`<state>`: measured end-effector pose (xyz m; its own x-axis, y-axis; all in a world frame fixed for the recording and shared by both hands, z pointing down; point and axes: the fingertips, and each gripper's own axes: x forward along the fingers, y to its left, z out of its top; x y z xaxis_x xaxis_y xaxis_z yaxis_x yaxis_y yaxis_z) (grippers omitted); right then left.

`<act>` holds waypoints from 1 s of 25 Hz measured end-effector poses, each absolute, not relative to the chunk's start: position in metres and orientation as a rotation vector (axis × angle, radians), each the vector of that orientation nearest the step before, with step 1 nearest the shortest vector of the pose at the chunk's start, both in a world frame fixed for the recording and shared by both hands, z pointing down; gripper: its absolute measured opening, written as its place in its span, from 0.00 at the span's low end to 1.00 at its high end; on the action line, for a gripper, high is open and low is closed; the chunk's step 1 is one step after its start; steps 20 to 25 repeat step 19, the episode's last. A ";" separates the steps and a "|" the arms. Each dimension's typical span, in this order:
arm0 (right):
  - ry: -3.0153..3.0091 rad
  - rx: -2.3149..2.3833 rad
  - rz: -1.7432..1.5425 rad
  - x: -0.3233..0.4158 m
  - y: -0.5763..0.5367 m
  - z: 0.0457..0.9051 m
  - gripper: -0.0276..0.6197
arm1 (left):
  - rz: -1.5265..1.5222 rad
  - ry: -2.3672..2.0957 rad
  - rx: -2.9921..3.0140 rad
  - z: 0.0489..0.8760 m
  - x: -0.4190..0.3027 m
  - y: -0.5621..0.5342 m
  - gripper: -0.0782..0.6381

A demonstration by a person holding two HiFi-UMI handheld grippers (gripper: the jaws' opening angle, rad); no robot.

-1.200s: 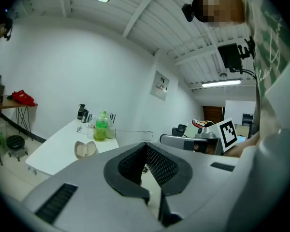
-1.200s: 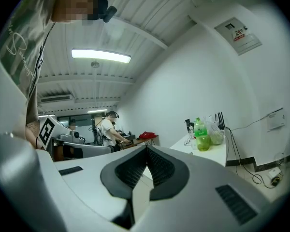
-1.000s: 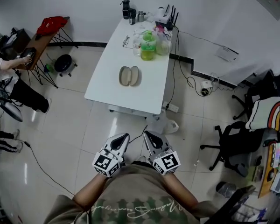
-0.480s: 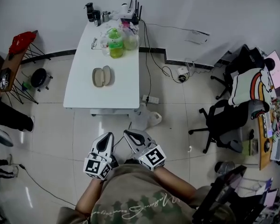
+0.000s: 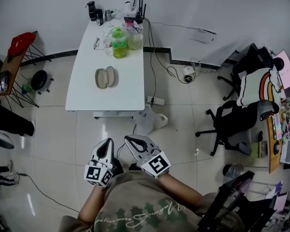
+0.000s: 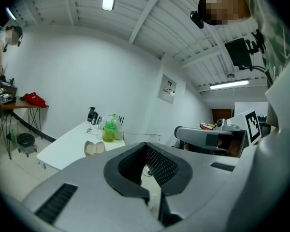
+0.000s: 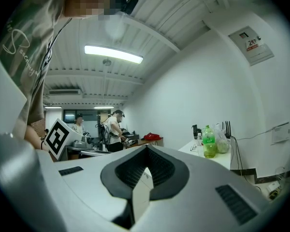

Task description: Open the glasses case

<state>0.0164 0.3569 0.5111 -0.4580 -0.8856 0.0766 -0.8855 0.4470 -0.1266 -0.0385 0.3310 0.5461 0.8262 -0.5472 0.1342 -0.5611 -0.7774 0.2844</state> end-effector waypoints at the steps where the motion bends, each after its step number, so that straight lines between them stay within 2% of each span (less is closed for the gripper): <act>1: 2.675 -1.638 -0.234 0.016 0.358 0.512 0.06 | 0.069 -0.839 2.691 0.547 -0.038 0.332 0.12; 25: 2.680 -1.641 -0.212 0.002 0.355 0.515 0.06 | 0.108 -0.861 2.692 0.553 -0.056 0.337 0.12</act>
